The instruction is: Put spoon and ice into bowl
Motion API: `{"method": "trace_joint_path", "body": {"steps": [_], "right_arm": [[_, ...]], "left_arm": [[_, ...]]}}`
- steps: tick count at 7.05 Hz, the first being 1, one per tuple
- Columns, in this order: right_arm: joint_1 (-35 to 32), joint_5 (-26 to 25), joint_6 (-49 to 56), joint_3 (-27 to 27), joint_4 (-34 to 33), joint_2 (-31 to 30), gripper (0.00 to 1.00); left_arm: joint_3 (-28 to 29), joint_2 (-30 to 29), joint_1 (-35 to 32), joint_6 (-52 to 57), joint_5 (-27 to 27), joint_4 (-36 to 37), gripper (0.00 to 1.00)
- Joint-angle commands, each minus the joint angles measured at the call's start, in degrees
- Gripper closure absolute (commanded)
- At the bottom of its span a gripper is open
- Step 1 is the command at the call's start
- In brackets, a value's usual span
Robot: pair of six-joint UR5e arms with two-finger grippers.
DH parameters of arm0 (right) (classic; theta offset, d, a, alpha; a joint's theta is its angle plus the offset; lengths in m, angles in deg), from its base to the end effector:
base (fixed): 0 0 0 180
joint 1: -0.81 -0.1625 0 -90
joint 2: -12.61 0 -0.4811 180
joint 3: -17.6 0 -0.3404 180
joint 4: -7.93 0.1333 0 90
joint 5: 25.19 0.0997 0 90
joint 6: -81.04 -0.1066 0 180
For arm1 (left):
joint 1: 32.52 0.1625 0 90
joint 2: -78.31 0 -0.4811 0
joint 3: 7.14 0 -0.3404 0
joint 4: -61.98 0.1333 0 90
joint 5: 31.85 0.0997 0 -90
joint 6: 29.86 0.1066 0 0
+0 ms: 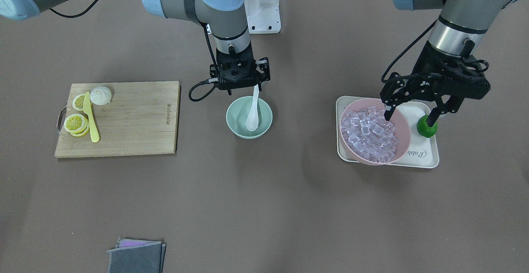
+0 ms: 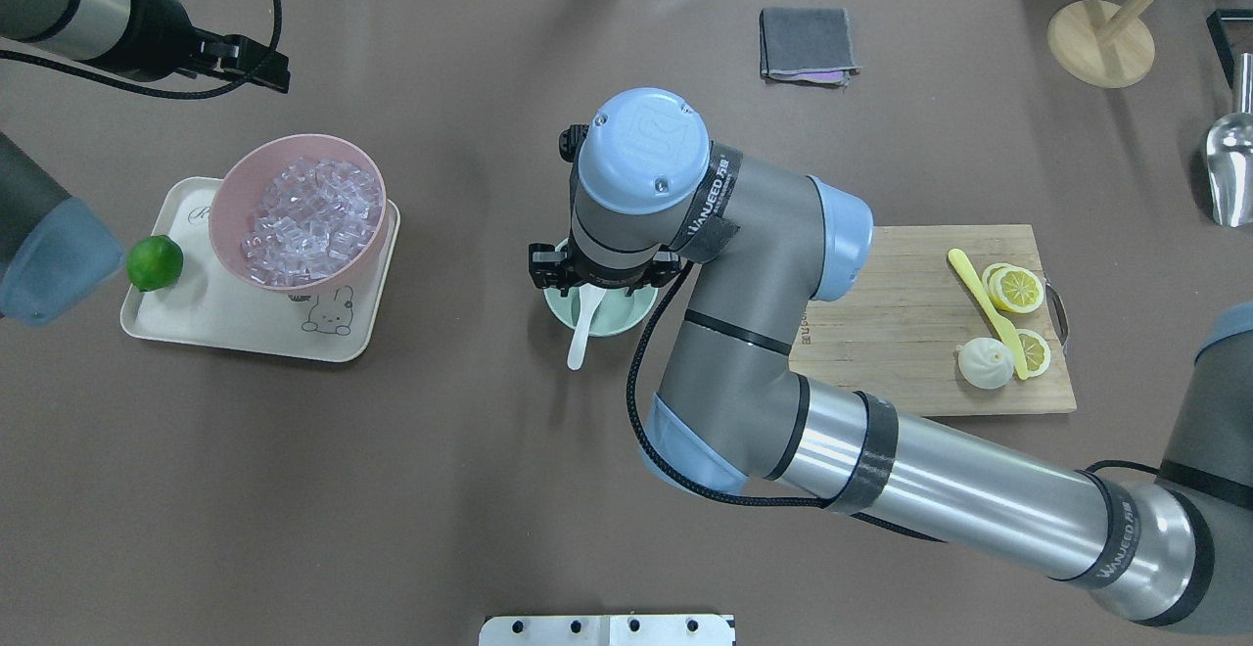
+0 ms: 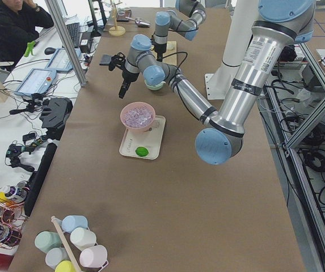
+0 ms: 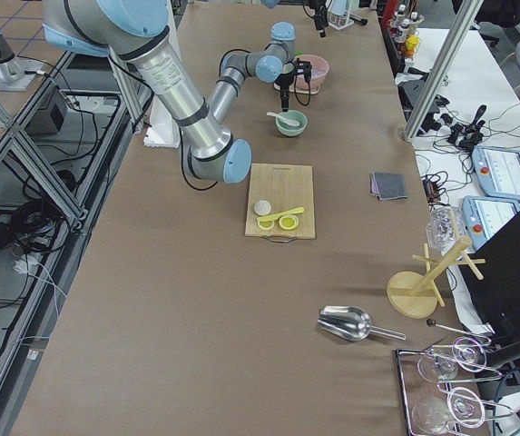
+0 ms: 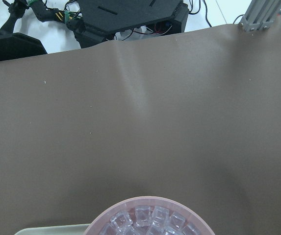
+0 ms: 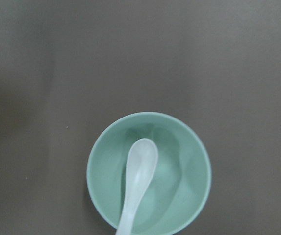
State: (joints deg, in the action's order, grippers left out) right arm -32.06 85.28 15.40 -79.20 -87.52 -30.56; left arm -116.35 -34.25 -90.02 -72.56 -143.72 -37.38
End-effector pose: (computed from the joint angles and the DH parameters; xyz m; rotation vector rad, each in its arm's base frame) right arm -0.5305 -0.4571 0.2099 0.1034 -0.8901 -0.0117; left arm 0.2316 -0.5378 0.3645 0.4804 0.8186 0.0058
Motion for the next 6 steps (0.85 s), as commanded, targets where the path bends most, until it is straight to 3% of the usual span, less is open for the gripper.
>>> {"method": "trace_joint_path", "body": {"steps": [1,3,4,5,6], "right_arm": [[-10.84,9.18,13.43,-8.36,-5.96,-7.5,0.0],[-22.97,16.14,34.95,-13.92,-6.86,-20.14,0.0],[-29.82,19.83,43.84,-15.16,-6.08,-27.16,0.0],[-32.93,20.65,52.11,-15.08,-5.37,-33.58,0.0],[-36.7,19.44,54.45,-14.3,-3.54,-36.95,0.0]], "left_arm": [[0.31,0.23,-0.77,0.16,-0.02,-0.4,0.02],[0.75,4.16,-7.5,11.84,-3.41,0.13,0.02],[3.89,5.06,-14.32,17.5,-10.67,0.13,0.02],[7.57,6.72,-20.05,22.08,-16.39,-0.74,0.02],[10.66,8.57,-22.8,29.18,-16.36,-1.1,0.02]]}}
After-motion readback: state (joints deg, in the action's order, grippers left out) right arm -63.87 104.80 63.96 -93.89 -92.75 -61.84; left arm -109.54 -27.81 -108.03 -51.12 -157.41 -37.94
